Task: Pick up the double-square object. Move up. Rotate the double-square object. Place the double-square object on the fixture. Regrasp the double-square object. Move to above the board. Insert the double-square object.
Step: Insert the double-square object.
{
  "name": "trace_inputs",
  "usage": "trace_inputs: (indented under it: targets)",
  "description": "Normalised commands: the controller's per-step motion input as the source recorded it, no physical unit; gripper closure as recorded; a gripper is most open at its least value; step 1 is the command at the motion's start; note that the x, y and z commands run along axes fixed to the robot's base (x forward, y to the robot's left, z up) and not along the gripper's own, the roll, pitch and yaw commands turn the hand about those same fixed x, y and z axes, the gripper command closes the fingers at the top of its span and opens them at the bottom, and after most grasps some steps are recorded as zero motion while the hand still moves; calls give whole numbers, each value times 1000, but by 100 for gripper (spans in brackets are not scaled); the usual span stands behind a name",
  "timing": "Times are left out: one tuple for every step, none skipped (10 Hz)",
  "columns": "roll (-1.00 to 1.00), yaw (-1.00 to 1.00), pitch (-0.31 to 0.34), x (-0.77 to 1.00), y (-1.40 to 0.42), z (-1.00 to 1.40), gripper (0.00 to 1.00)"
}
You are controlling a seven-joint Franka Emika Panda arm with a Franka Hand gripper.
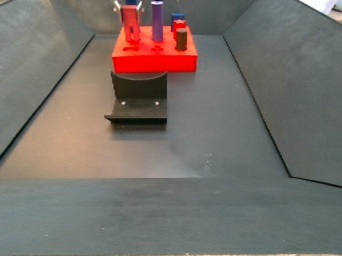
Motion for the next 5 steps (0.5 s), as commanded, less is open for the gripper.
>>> trace_inputs:
  targets:
    - [0, 60, 0, 597, 26, -574, 100]
    - [0, 106, 0, 297, 0, -657, 100]
    - [51, 106, -54, -26, 0, -646, 100]
    - [93, 0, -20, -237, 20, -260, 100]
    - [0, 0, 0, 0, 0, 0, 100]
